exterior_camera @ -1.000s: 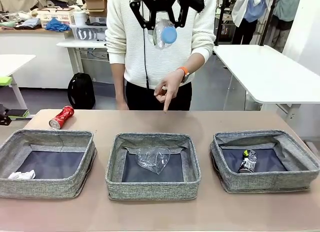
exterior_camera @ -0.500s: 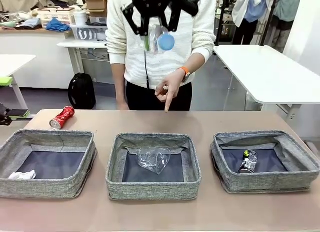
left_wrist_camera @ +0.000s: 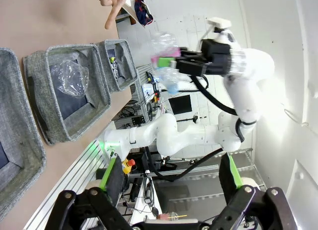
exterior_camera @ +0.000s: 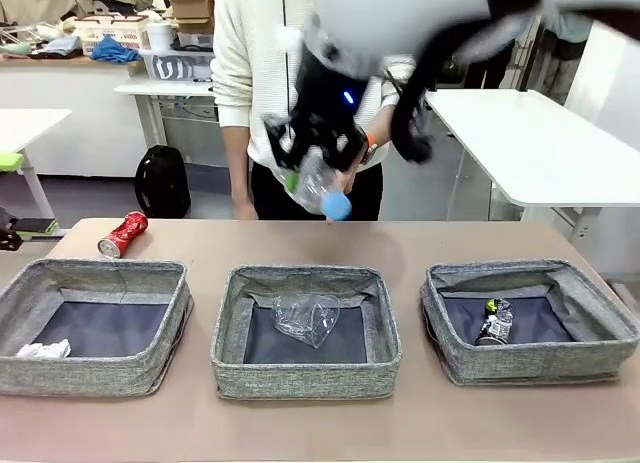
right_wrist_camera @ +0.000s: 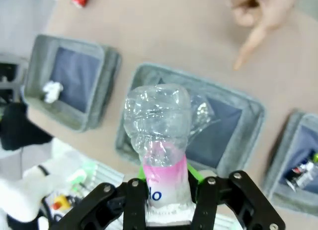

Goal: Sort the waste into the appropriate baskets.
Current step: Place the picked waste into the Fabric basket indicated by the person.

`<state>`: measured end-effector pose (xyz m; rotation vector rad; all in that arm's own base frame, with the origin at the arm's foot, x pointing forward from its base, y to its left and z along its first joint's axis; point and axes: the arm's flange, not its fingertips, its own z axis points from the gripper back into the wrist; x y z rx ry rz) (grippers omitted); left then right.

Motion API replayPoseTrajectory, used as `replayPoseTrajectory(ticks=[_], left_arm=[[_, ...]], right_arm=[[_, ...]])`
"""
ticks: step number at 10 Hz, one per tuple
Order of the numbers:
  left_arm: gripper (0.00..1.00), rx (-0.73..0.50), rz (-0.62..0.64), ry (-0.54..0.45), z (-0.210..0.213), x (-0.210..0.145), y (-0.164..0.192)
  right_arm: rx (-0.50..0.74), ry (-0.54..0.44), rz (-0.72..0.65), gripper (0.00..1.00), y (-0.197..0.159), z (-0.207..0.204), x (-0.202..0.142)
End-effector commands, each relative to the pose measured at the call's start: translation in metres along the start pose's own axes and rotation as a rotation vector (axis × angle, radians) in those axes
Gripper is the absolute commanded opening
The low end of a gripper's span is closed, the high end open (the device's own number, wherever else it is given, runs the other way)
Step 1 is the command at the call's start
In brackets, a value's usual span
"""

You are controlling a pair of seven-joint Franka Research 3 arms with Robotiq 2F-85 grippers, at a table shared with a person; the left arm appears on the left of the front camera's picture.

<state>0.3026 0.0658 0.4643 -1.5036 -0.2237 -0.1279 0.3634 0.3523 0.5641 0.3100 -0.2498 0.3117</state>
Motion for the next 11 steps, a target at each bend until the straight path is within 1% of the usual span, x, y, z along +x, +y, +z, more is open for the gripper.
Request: replayPoseTrajectory(ticks=[1, 2, 4, 6, 10, 11], left_arm=[[1.0, -0.005, -0.017, -0.009, -0.002, 0.0, -0.002], [1.0, -0.005, -0.017, -0.009, -0.002, 0.0, -0.002], [1.0, -0.005, -0.017, -0.009, -0.002, 0.0, -0.002], [1.0, -0.005, -0.017, -0.009, -0.002, 0.0, -0.002], [1.0, -0.005, -0.017, -0.009, -0.002, 0.0, -0.002], [1.0, -0.005, -0.017, -0.009, -0.002, 0.0, -0.002]], right_arm=[[0.077, 0.016, 0.045, 0.22, -0.037, -0.036, -0.005], [0.103, 0.069, 0.076, 0.22, -0.041, -0.05, 0.002], [0.082, 0.151, 0.095, 0.22, -0.046, -0.07, 0.008], [0.123, 0.178, 0.114, 0.22, -0.048, -0.076, 0.008], [0.134, 0.21, 0.142, 0.22, -0.046, -0.077, 0.007], [0.137, 0.223, 0.153, 0.77, -0.046, -0.078, 0.007]])
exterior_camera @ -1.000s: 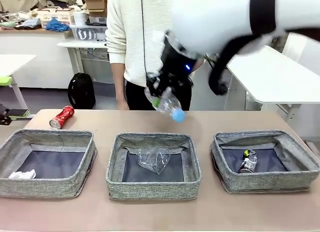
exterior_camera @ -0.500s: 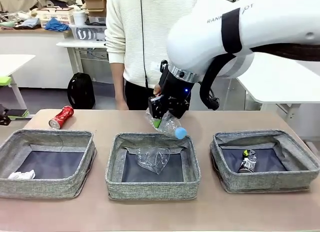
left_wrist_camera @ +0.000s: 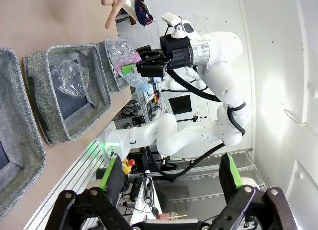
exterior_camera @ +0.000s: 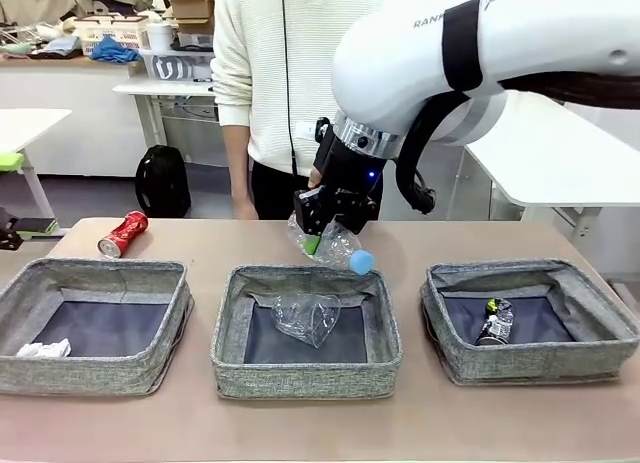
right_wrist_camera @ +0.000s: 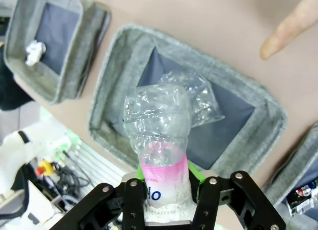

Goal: Sort the waste into the appropriate baskets.
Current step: Place the picked waste into the Fabric basket indicated by the person.

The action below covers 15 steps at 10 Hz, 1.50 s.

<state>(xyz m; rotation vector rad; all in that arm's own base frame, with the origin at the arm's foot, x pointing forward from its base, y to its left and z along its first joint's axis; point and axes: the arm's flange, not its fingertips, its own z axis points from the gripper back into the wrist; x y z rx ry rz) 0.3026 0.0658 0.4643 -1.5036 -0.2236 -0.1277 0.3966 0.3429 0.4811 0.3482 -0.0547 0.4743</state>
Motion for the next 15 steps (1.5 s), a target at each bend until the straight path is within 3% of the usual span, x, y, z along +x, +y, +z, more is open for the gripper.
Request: replayPoseTrajectory(ticks=[1, 2, 12, 13, 15], left_arm=[[1.0, -0.005, -0.017, -0.009, -0.002, 0.0, -0.002], [1.0, -0.005, -0.017, -0.009, -0.002, 0.0, -0.002], [1.0, -0.005, -0.017, -0.009, -0.002, 0.0, -0.002], [1.0, -0.005, -0.017, -0.009, -0.002, 0.0, -0.002], [1.0, -0.005, -0.017, -0.009, -0.002, 0.0, -0.002]], right_arm=[[0.045, 0.023, 0.039, 0.77, -0.004, 0.002, 0.001], [0.047, 0.021, 0.037, 1.0, -0.004, 0.002, 0.001], [0.089, 0.035, 0.028, 1.0, -0.009, 0.002, 0.001], [0.15, 0.042, 0.023, 1.0, -0.01, 0.006, -0.001], [0.445, 0.09, -0.045, 1.0, -0.028, 0.03, -0.013]])
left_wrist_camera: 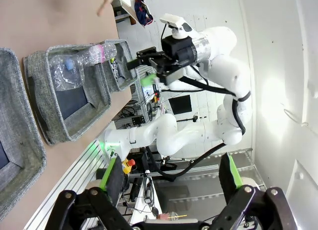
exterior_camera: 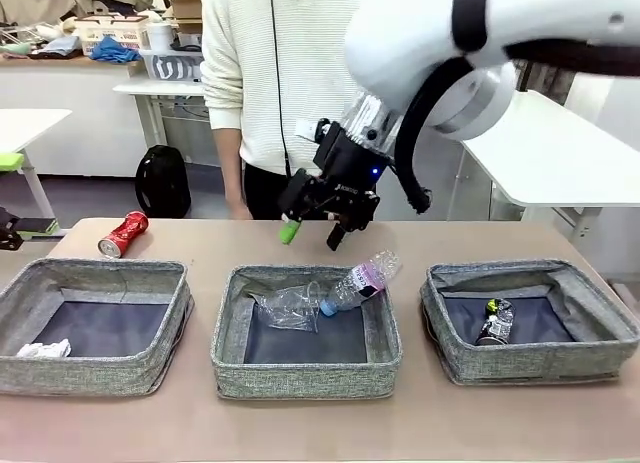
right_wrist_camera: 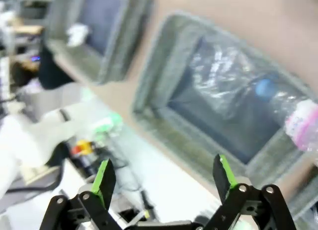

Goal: Sort the waste into the appropriate baskets.
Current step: Place the picked waste into the Fabric basket indicated by the person.

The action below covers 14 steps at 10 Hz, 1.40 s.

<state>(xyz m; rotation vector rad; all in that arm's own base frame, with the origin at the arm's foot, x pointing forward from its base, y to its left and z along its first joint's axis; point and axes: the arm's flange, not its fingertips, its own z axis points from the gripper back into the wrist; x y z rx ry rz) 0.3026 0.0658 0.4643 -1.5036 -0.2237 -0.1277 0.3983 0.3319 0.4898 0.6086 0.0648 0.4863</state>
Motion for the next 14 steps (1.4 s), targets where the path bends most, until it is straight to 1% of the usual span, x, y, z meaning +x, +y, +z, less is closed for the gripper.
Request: replayPoseTrajectory(ticks=[1, 2, 3, 5, 6, 7, 8, 9, 10, 12, 13, 14], left_arm=[[1.0, -0.005, -0.017, -0.009, -0.002, 0.0, -0.002], [1.0, -0.005, -0.017, -0.009, -0.002, 0.0, -0.002], [1.0, -0.005, -0.017, -0.009, -0.002, 0.0, -0.002], [1.0, -0.005, -0.017, -0.009, -0.002, 0.0, -0.002], [1.0, -0.005, -0.017, -0.009, -0.002, 0.0, -0.002], [1.0, -0.005, -0.017, -0.009, -0.002, 0.0, -0.002], [1.0, -0.005, -0.017, -0.009, -0.002, 0.0, -0.002], [1.0, -0.005, -0.017, -0.009, -0.002, 0.0, -0.002], [1.0, -0.005, -0.017, -0.009, -0.002, 0.0, -0.002], [1.0, -0.005, -0.017, -0.009, -0.002, 0.0, -0.002], [1.0, -0.005, -0.017, -0.009, -0.002, 0.0, -0.002], [1.0, -0.005, -0.017, -0.009, -0.002, 0.0, -0.002]], right_arm=[[0.333, 0.059, -0.108, 1.0, -0.026, 0.038, -0.024], [0.456, 0.024, -0.125, 1.0, -0.035, 0.054, -0.042], [0.579, -0.034, -0.15, 1.0, -0.045, 0.07, -0.069], [0.609, -0.215, -0.229, 1.0, -0.071, 0.087, -0.115], [0.604, -0.264, -0.282, 1.0, -0.087, 0.099, -0.135], [0.638, -0.272, -0.277, 1.0, -0.109, 0.117, -0.154], [0.717, -0.203, -0.229, 1.0, -0.132, 0.13, -0.167], [0.79, -0.143, -0.209, 1.0, -0.156, 0.14, -0.177], [0.82, -0.122, -0.167, 1.0, -0.176, 0.147, -0.186], [0.855, -0.181, -0.163, 1.0, -0.212, 0.155, -0.205], [0.822, -0.196, -0.2, 1.0, -0.227, 0.153, -0.215], [0.785, -0.284, -0.238, 1.0, -0.241, 0.151, -0.23]])
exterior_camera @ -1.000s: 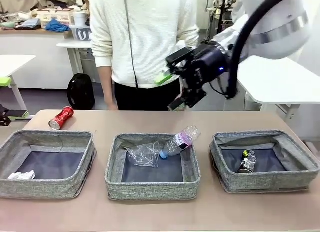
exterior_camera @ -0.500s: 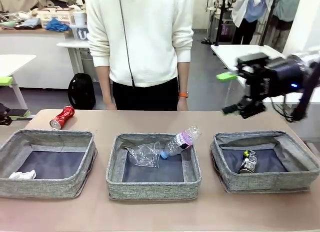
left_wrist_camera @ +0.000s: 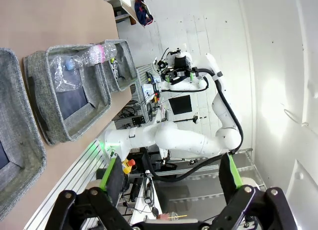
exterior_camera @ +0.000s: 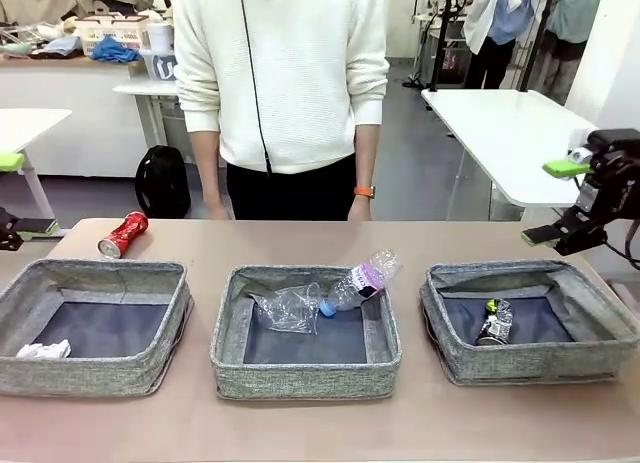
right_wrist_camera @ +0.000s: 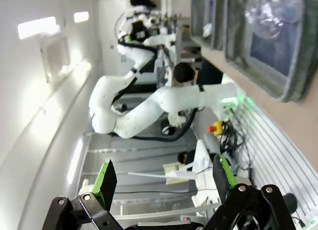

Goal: Sort the waste into the appropriate baskets.
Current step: Place the picked waste into the Fabric basket indicated by the person.

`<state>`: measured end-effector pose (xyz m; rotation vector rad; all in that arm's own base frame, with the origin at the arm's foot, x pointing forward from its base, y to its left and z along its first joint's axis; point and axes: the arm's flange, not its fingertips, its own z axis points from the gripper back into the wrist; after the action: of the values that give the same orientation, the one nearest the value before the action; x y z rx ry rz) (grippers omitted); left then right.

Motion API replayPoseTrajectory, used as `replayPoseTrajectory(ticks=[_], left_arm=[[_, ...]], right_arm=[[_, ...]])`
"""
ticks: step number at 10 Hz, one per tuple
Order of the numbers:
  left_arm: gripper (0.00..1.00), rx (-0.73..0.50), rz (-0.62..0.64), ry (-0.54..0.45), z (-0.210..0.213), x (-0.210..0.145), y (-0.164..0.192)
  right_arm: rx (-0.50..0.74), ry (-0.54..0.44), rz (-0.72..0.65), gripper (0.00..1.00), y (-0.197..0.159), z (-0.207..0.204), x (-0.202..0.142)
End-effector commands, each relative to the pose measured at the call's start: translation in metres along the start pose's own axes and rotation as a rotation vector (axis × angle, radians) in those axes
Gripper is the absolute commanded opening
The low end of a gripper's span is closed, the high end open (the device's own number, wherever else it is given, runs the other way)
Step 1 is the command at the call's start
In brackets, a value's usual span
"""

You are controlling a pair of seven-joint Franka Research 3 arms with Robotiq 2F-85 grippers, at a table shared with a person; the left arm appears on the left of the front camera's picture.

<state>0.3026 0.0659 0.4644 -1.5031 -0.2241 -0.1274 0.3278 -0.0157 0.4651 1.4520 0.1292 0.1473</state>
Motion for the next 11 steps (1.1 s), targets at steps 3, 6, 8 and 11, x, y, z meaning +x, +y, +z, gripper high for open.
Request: replayPoseTrajectory(ticks=[3, 6, 8, 11], left_arm=[[1.0, -0.006, -0.017, -0.008, -0.002, 0.0, -0.002], [1.0, -0.006, -0.017, -0.008, -0.002, 0.0, -0.002], [1.0, -0.006, -0.017, -0.008, -0.002, 0.0, -0.002], [1.0, -0.006, -0.017, -0.008, -0.002, 0.0, -0.002]], right_arm=[[-0.015, -0.066, 0.039, 1.0, -0.01, 0.015, -0.006], [-0.015, -0.066, 0.039, 1.0, -0.01, 0.015, -0.006], [-0.015, -0.066, 0.039, 1.0, -0.01, 0.015, -0.006], [-0.015, -0.066, 0.039, 1.0, -0.01, 0.015, -0.006]])
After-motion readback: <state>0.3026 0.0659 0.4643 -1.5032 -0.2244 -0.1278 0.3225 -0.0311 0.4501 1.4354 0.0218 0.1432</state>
